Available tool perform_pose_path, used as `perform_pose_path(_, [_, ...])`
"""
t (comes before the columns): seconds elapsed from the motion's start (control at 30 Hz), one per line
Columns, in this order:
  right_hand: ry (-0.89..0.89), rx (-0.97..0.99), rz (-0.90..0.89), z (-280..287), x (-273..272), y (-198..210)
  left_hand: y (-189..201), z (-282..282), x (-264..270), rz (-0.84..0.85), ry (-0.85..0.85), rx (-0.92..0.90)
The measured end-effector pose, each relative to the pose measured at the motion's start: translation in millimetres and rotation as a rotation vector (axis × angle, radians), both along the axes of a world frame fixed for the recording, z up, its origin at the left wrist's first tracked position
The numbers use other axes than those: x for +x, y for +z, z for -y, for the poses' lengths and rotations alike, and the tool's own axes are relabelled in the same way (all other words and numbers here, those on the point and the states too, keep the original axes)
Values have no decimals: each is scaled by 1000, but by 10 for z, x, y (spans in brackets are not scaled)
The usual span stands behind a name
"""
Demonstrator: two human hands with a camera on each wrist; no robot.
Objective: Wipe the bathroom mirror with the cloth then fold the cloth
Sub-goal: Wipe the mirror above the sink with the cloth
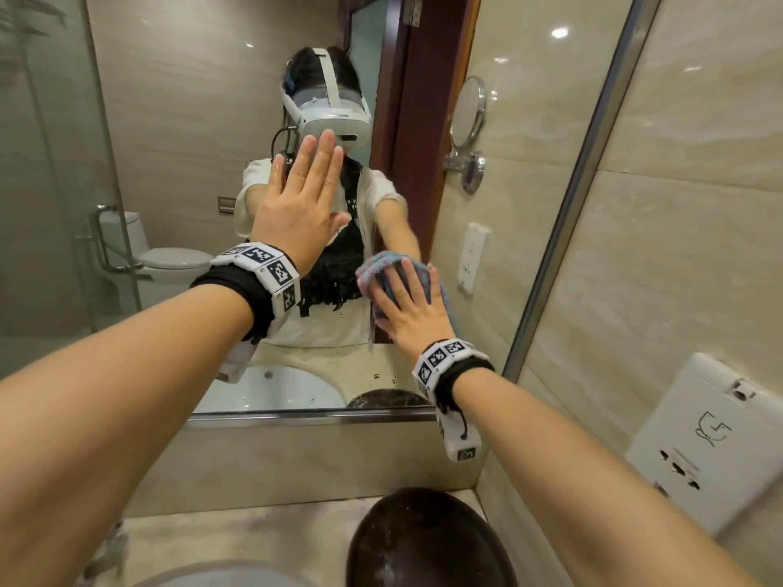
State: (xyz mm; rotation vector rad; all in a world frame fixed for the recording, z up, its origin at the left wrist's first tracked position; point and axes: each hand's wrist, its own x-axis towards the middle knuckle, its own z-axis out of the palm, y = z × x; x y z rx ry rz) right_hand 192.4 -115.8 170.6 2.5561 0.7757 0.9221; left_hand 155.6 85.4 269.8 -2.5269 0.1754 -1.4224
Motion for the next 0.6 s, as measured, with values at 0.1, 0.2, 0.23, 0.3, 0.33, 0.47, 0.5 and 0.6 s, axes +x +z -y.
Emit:
perform_pose_path(0.1, [57, -19, 67, 127, 33, 245, 5, 16, -11, -6, 8, 0])
perform_pose_path(0.2, [-81, 213, 95, 255, 73, 843, 10, 21, -10, -10, 11, -10])
perform_pose_path(0.23, [-146, 372, 83, 293, 74, 1031, 10, 26, -17, -14, 6, -13])
perform_pose_path(0.3, [-249, 736, 49, 364, 75, 1292, 14, 38, -29, -16, -9, -18])
perform_pose_path(0.33, [-285, 894, 25, 396, 90, 1341, 15, 40, -36, -13, -14, -22])
perform_pose_path(0.47, [-378, 1088, -23, 428, 109, 1079, 11, 47, -44, -12, -4, -26])
perform_pose_path(0.5, [-389, 1088, -38, 436, 107, 921, 11, 49, -40, -16, -6, -30])
perform_pose_path(0.6, [-409, 1015, -117, 484, 61, 334, 10, 61, -34, -19, -19, -47])
